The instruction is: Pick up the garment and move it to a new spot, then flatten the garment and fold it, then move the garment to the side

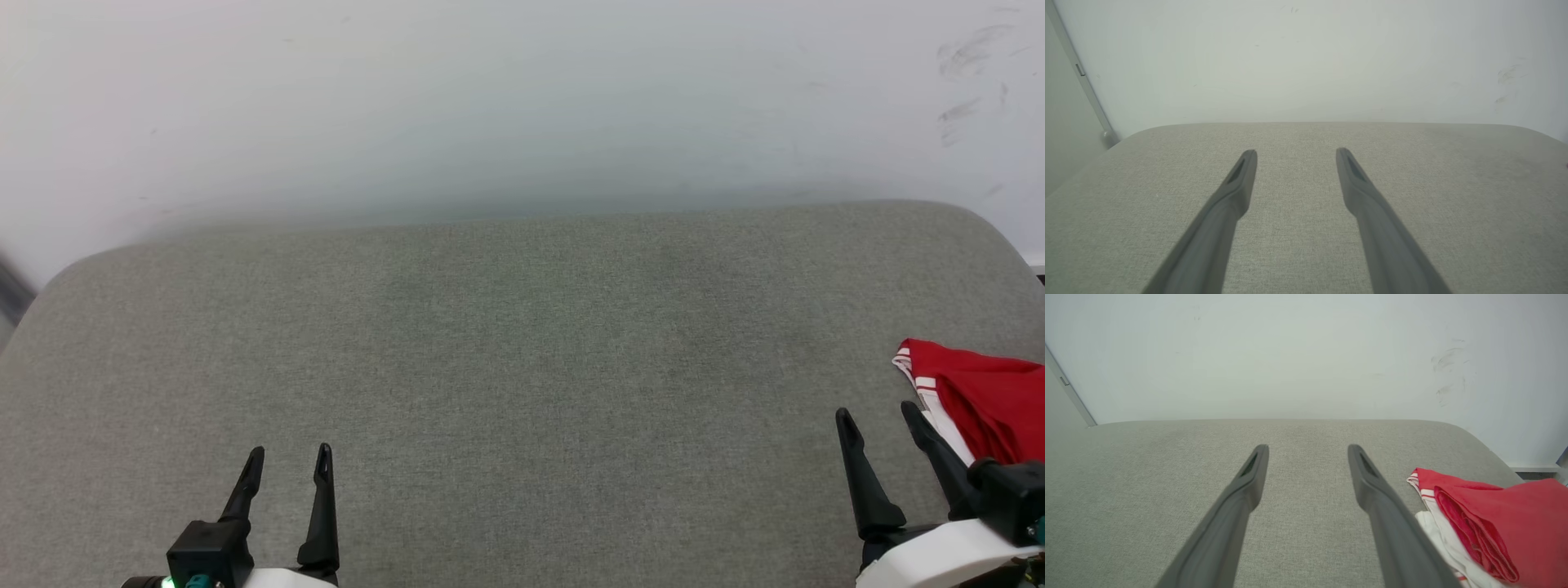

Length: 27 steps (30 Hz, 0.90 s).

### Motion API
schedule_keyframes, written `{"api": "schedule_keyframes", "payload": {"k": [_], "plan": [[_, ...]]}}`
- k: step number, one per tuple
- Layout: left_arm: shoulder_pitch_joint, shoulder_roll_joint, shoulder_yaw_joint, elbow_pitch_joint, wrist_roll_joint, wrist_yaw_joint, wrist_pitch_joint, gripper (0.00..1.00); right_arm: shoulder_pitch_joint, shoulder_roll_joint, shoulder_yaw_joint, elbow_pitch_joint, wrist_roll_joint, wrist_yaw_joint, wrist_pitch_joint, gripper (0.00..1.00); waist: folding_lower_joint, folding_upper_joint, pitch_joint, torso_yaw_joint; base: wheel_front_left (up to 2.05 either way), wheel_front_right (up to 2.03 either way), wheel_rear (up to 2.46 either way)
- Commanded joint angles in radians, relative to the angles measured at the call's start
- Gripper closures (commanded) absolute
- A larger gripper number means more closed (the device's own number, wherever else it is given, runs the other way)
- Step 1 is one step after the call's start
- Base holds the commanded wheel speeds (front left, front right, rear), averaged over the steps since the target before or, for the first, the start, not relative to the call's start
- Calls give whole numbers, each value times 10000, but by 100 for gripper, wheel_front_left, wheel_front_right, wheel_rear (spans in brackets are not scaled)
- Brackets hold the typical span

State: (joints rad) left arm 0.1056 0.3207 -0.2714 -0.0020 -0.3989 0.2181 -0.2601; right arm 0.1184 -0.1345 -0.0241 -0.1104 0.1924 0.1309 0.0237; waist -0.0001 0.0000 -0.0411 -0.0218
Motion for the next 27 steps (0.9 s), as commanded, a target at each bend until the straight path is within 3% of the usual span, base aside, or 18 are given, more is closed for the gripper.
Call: {"api": "schedule_keyframes", "payload": {"k": [1, 14, 15, 18, 27], "plan": [[-91, -39, 43, 24, 85, -57, -65, 0, -82, -38, 1, -25, -64, -3, -62, 0, 1, 0, 3, 20, 0, 0, 0], [-114, -229, 222, 101, 274, -287, -69, 0, -182, -148, 87, 102, -2, -3, -155, 0, 1, 0, 29, 89, 0, 0, 0], [-52, -216, 206, 87, 222, -266, 1, 100, -102, -100, 78, 91, 10, 0, -109, 100, 1, 0, 30, 90, 0, 0, 0], [42, -319, 156, 281, 129, -283, 40, 100, -18, -39, 96, 331, 126, 0, -97, 100, 2, 0, 35, 91, 0, 0, 0], [-216, -541, 533, 499, -1488, -655, 426, 100, -307, 49, -4, 717, 1922, 0, 11, 100, 2, 0, 65, 100, 0, 0, 0]]}}
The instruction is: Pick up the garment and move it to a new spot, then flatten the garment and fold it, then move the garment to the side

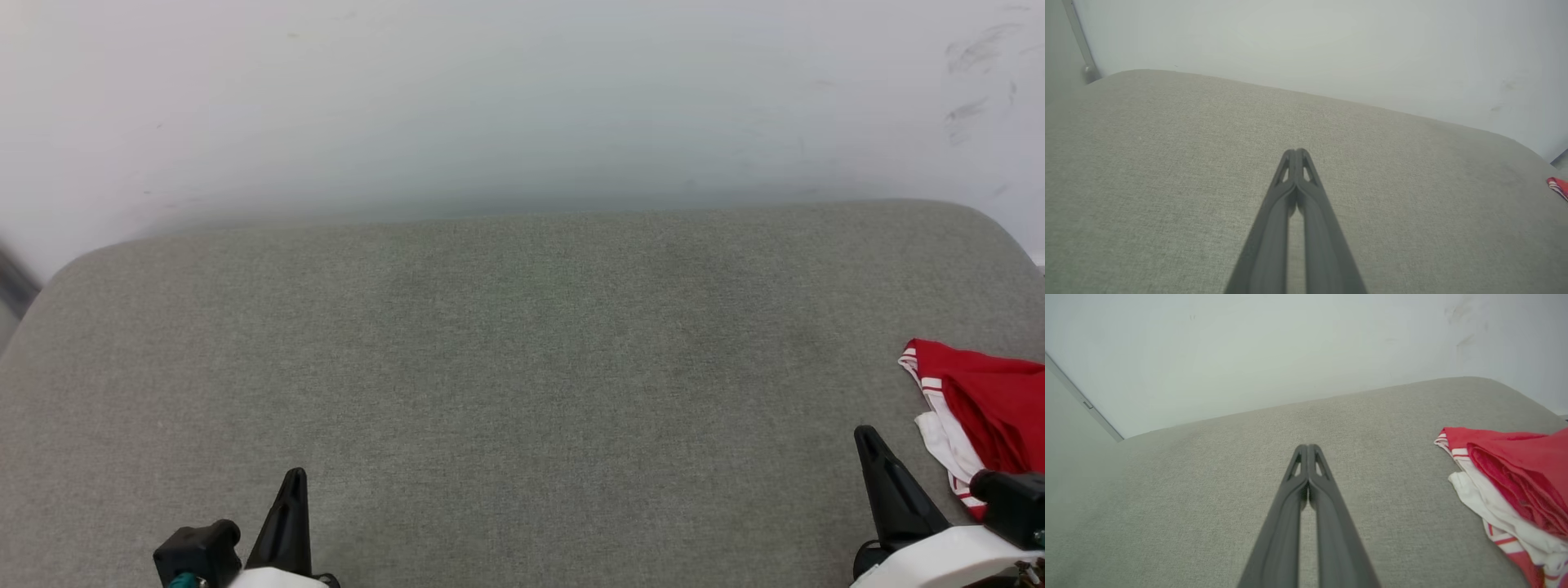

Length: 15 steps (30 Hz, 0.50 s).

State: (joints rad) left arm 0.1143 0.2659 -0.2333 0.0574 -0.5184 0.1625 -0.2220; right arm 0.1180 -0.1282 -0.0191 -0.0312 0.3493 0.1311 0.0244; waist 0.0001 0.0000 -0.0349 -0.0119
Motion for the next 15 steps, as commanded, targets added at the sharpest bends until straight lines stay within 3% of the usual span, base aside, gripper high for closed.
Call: {"api": "schedule_keyframes", "payload": {"k": [1, 15], "plan": [[-336, -15, 189, -60, -460, -143, 86, 100, -335, -5, -65, -33, 536, -2, 14, 100, 0, 0, 6, 2, 0, 0, 0], [-799, -376, 771, 432, -2846, -773, 692, 100, -782, 140, -230, 570, 3185, -3, 179, 100, 0, 0, 57, 19, 0, 0, 0]]}}
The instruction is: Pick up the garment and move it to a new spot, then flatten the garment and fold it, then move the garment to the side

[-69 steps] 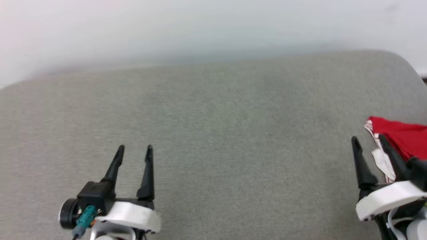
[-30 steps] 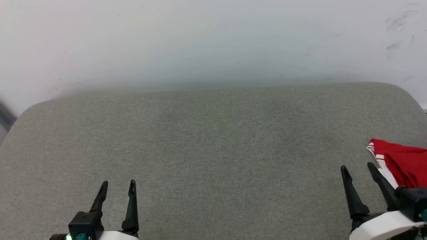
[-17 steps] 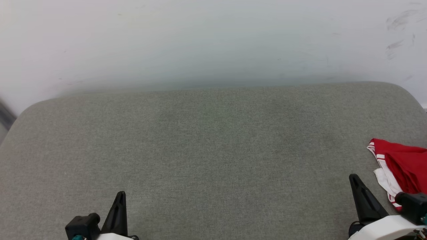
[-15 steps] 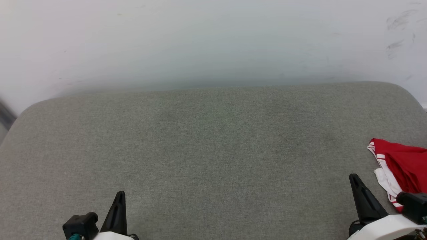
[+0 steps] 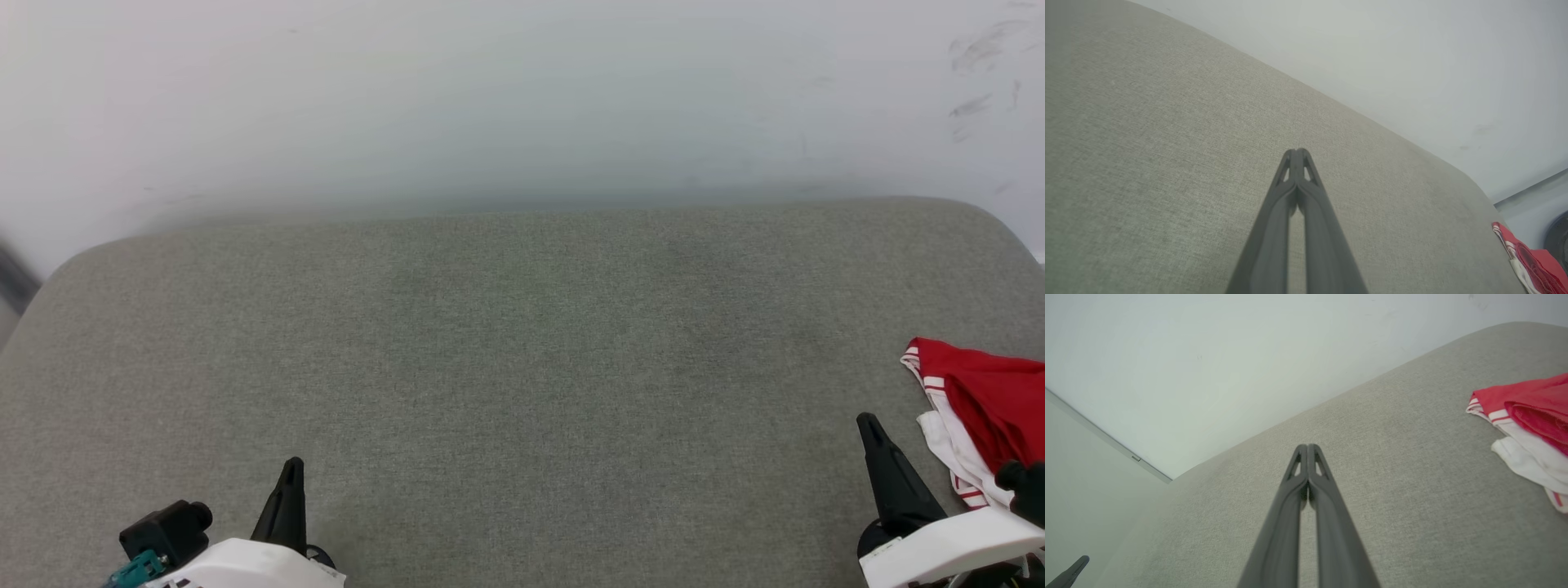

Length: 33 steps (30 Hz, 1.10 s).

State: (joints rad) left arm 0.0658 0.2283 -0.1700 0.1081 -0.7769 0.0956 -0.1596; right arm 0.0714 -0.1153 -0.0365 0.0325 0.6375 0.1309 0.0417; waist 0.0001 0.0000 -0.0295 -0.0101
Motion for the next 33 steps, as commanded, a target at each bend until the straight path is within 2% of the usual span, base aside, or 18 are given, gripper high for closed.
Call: {"api": "schedule_keyframes", "payload": {"k": [1, 33], "plan": [[-336, -21, 172, -48, -398, -134, 100, 100, -341, 20, -65, -32, 456, -1, 17, 100, -1, 0, 6, 2, 0, 0, 0], [-951, -641, 1136, 518, -3874, -1045, 1072, 100, -989, 264, -336, 866, 4383, -1, 287, 100, -1, 0, 108, 33, 0, 0, 0]]}}
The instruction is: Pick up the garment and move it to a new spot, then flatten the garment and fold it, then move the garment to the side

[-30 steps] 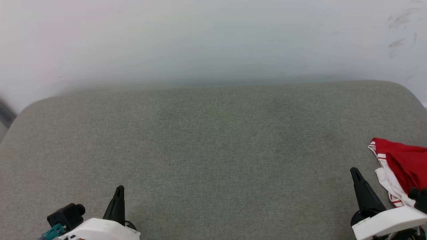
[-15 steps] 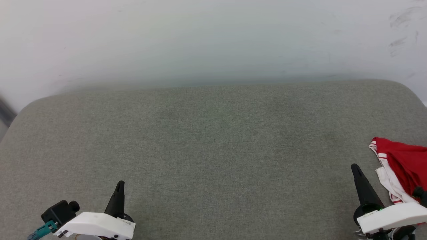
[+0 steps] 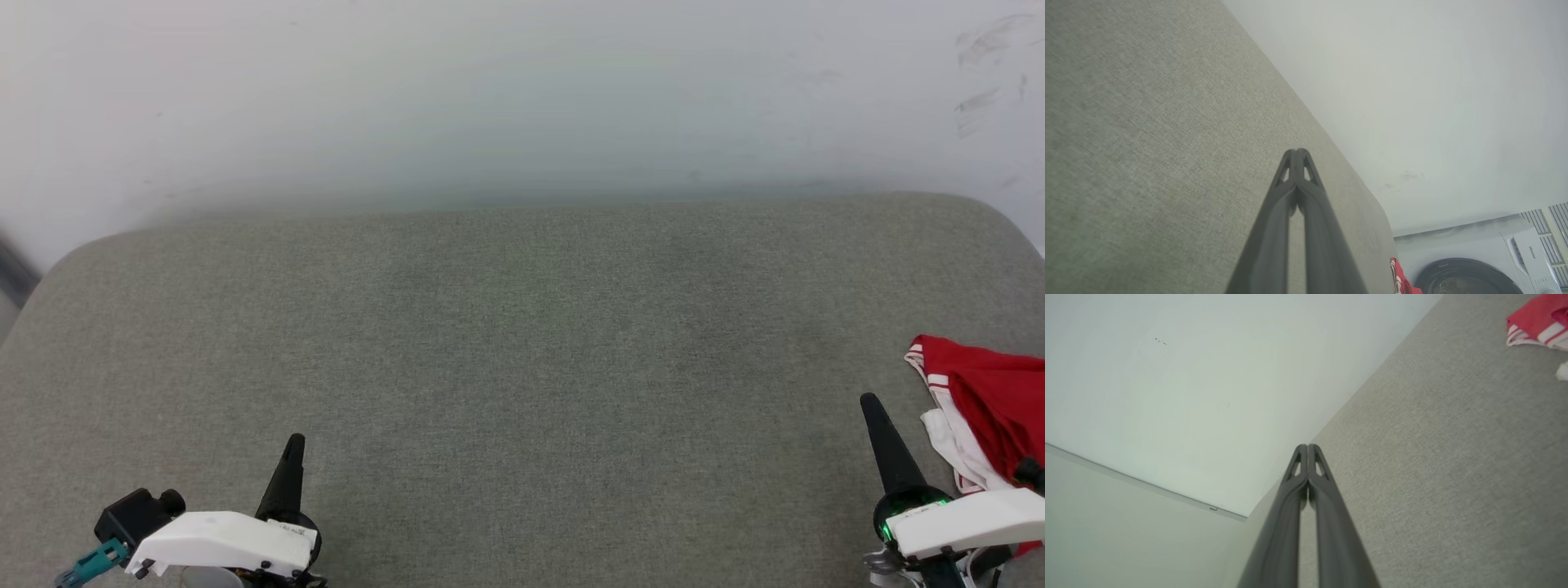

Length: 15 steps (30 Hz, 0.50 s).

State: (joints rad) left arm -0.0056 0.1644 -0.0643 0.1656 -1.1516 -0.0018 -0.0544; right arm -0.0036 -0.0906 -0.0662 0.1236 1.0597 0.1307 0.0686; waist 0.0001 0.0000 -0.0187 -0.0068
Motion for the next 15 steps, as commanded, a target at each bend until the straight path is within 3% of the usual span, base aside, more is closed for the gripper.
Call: {"api": "schedule_keyframes", "payload": {"k": [1, 15], "plan": [[-257, -20, 109, -41, -224, -96, 54, 100, -260, 24, -46, -20, 267, 1, 25, 100, -1, 0, 4, 2, 0, 0, 0], [-482, -267, 483, 176, -1449, -427, 437, 100, -501, 119, -152, 306, 1673, 1, 128, 100, -1, 0, 50, 16, 0, 0, 0]]}}
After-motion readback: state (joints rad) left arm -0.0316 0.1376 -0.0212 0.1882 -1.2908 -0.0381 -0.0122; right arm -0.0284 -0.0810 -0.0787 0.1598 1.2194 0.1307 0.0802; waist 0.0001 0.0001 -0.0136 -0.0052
